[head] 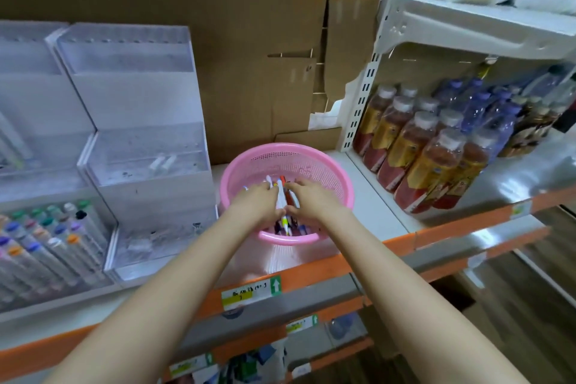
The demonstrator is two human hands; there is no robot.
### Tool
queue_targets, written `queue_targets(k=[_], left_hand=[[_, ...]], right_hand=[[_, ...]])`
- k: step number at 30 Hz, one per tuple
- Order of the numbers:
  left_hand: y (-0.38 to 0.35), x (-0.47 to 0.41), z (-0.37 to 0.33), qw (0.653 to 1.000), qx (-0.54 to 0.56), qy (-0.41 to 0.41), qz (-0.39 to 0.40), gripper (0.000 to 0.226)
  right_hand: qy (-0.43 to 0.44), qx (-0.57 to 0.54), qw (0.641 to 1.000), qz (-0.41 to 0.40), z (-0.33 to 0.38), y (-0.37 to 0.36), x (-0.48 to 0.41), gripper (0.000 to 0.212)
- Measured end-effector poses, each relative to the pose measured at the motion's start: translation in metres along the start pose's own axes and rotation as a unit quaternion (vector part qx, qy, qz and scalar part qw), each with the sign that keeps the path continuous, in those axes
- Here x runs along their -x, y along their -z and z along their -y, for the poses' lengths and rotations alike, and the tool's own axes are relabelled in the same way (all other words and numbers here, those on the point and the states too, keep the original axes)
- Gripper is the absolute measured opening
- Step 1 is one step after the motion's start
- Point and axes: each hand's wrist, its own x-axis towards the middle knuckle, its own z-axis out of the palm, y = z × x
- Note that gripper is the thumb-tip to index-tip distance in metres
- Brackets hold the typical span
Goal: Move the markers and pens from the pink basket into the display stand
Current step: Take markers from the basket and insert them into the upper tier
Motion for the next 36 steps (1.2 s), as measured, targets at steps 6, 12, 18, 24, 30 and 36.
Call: queue_targets(k=[6,12,18,24,30,36], left_hand=[[-0.005,-0.002,0.001,0.997,0.007,0.057,-0.051,0.047],[-0.008,0.001,0.000,0.991,0.030,0.094,-0.094,0.044],[0.001,0.004,0.000,0.994,0.071,0.041,-0.074,0.032],[-0.001,0.005,0.000,0.990,0.090,0.072,-0.084,0.055],[0.000,0.007,0.002,0.986,0.143,0.050,-0.076,0.039],[0.007,0.006,0.006,0.980,0.180,0.066,-0.051,0.021]], right_hand=[[-0.021,-0.002,0.998,-0.054,0.001,0.001,0.003,0.047],[-0.017,-0.033,0.998,-0.059,0.004,0.002,0.005,0.025],[-0.025,-0.125,0.991,-0.046,-0.002,0.005,0.007,0.020],[-0.003,-0.156,0.986,-0.060,-0.004,0.007,0.011,0.030],[-0.036,-0.145,0.987,-0.064,-0.003,0.002,0.007,0.040],[-0.030,-0.116,0.991,-0.053,-0.001,0.002,0.006,0.036]])
